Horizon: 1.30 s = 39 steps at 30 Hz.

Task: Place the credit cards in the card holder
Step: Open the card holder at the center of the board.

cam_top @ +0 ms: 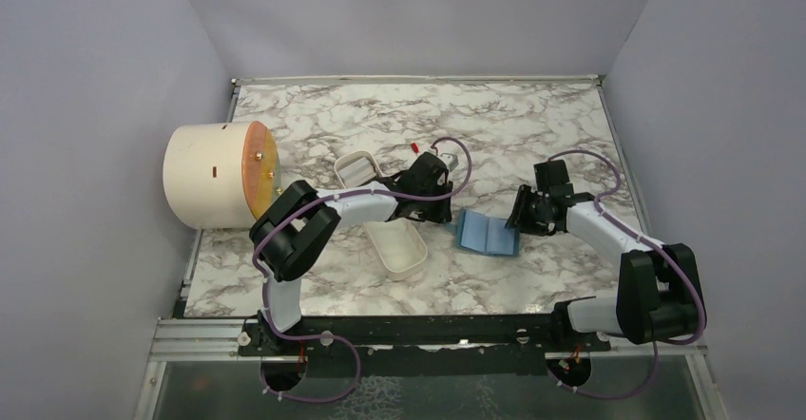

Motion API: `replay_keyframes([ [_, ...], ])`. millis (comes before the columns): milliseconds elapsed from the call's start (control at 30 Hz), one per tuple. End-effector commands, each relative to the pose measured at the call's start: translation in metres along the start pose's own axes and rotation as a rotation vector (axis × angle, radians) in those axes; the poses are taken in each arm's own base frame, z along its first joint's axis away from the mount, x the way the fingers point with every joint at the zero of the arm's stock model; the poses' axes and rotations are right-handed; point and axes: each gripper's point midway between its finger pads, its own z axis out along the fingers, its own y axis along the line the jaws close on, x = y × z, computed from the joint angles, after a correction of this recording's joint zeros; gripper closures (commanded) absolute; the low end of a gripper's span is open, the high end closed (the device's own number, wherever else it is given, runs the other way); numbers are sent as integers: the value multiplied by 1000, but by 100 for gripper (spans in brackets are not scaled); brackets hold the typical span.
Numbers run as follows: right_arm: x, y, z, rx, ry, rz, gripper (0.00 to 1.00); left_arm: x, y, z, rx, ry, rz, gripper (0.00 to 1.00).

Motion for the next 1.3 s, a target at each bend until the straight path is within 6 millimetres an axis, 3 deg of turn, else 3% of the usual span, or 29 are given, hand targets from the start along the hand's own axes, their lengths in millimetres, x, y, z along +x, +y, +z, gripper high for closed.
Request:
replay_keyframes([
  [0,-11,2,-3,18,-36,-7,62,-25,-24,-13,78,-46,-4,73],
  [167,-13,7,0,-7,-35,-11,68,-42,-49,-25,169,-77,34,62],
  [533,-15,10,2,-30,-46,-19,76,-25,-74,-21,341,-12,43,46],
  [933,-17,9,4,-18,-48,-22,80,-6,-60,12,321,62,33,44],
  [1100,-20,7,5,-1,-52,-26,81,-8,-56,17,301,49,38,50],
  [1267,-29,6,-1,24,-65,-26,78,-7,-56,16,303,54,30,79],
])
